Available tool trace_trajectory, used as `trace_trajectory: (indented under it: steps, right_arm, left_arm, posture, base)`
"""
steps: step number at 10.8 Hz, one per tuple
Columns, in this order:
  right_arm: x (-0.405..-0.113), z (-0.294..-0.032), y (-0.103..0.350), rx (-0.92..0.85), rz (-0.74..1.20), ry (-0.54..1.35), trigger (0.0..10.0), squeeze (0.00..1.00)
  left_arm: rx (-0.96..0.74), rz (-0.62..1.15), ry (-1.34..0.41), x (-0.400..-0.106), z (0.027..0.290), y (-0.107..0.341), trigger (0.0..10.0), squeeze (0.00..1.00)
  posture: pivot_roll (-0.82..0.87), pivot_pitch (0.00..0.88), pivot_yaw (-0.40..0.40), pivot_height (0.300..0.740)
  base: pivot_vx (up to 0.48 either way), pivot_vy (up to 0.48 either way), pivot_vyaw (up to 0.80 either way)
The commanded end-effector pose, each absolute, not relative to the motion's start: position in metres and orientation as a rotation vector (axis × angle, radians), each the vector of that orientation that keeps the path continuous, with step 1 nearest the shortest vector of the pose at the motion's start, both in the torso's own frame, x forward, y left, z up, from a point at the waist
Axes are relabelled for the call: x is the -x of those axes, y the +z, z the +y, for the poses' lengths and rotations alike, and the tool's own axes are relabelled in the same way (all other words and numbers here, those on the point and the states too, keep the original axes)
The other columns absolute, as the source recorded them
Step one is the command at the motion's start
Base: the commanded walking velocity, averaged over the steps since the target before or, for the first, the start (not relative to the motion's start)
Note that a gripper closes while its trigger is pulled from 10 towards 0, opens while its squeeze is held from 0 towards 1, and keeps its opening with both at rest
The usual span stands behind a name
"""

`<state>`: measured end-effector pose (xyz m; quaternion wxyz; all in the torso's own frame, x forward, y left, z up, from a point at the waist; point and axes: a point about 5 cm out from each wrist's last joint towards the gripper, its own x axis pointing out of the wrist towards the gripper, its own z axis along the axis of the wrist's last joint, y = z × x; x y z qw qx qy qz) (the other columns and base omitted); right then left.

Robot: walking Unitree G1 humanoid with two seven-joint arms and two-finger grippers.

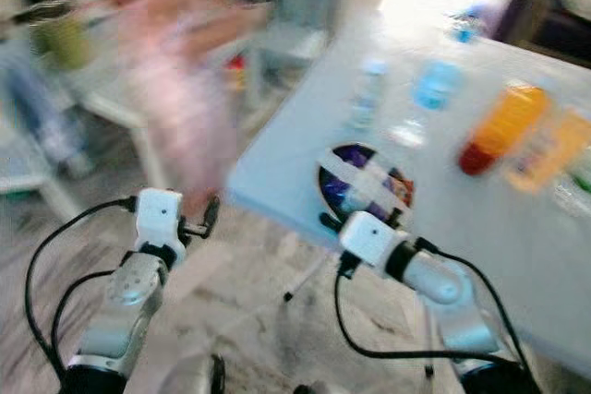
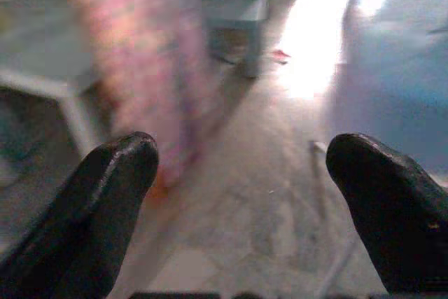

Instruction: Restocking fridge

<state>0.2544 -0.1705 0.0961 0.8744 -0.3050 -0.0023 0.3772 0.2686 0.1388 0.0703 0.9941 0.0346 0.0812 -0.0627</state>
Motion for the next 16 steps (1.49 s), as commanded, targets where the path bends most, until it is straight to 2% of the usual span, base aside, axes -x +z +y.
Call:
trace_trajectory:
  steps: [1,4,9,12,15,16]
  right_arm:
    - [-0.250,-0.165,0.091,0.622,0.008,0.817,10.0,0.00]
    - [-0.247,-0.157,0.086,0.529,-0.003,0.775,10.0,0.00]
    - [-0.254,-0.144,0.090,0.567,-0.050,0.813,10.0,0.00]
    - [-0.254,-0.142,0.089,0.597,-0.064,0.831,10.0,0.00]
    - [-0.250,-0.143,0.084,0.618,-0.060,0.822,10.0,0.00]
    - [-0.250,-0.145,0.083,0.623,-0.061,0.789,10.0,0.00]
  left_arm:
    - [-0.062,0.173,-0.105,-0.267,0.140,0.067,10.0,0.00]
    - [-0.055,0.188,-0.054,-0.265,0.149,0.062,10.0,0.00]
    - [-0.080,0.170,-0.038,-0.275,0.153,0.068,10.0,0.00]
    - [-0.090,0.176,-0.042,-0.271,0.152,0.063,10.0,0.00]
    - [-0.113,0.156,0.021,-0.262,0.168,0.060,10.0,0.00]
    - [-0.142,0.159,-0.015,-0.264,0.166,0.059,10.0,0.00]
  posture:
    - [0.09,0.055,-0.047,0.740]
    - [0.10,0.040,-0.072,0.740]
    - [0.11,0.028,-0.054,0.740]
    - [0.11,0.027,-0.055,0.740]
    - [0.09,0.000,-0.024,0.740]
    - [0.08,0.000,0.001,0.740]
  base:
    - [0.000,0.000,0.80]
    - [0.000,0.000,0.80]
    - [0.000,0.000,0.80]
    - [0.000,0.000,0.80]
    - [0.000,0.000,0.80]
    - [0.000,0.000,0.80]
